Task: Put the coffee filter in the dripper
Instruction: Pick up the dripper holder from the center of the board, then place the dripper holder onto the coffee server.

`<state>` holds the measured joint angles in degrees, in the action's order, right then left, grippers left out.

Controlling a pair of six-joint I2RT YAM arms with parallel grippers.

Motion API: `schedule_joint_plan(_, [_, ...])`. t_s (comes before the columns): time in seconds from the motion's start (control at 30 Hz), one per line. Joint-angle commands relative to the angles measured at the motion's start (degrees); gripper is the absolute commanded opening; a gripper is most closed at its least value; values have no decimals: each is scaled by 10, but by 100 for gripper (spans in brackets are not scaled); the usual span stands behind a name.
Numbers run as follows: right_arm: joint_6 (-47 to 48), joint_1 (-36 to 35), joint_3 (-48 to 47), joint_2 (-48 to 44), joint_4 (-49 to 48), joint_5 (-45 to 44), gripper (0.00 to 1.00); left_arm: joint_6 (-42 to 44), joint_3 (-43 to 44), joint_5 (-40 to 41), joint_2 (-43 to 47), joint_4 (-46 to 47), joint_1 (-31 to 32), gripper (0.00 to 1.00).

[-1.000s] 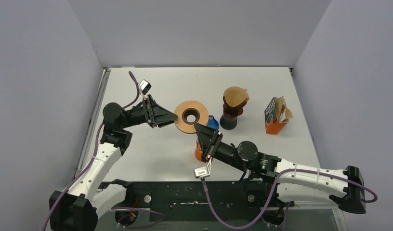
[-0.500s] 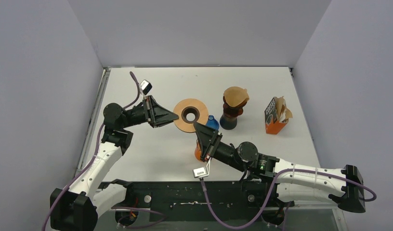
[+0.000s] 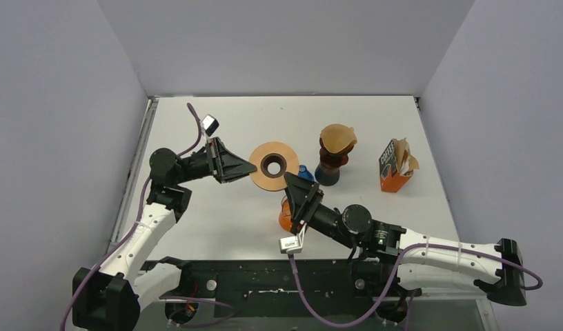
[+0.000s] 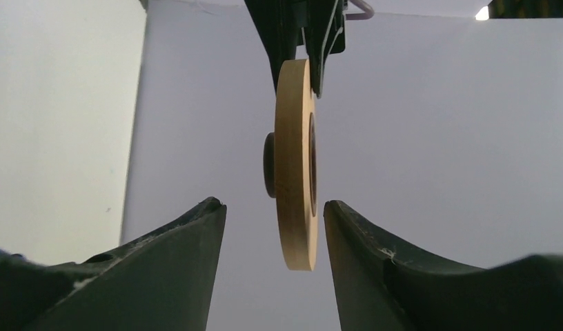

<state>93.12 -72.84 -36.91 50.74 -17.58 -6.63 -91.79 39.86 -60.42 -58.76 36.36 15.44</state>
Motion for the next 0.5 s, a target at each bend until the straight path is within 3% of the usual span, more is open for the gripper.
schedule_joint_plan(0.0, [-90,-5,-45,-35,84,-22,56,9,-2,6,-2,50,2,0])
schedule_joint_plan(0.13, [-244,-5,-107,-52,219,-20,59,26,-10,8,-8,49,2,0])
schedule_joint_plan(0.47, [-664,-4,-244,-44,396,-75,69,116,-42,28,-23,-24,31,0])
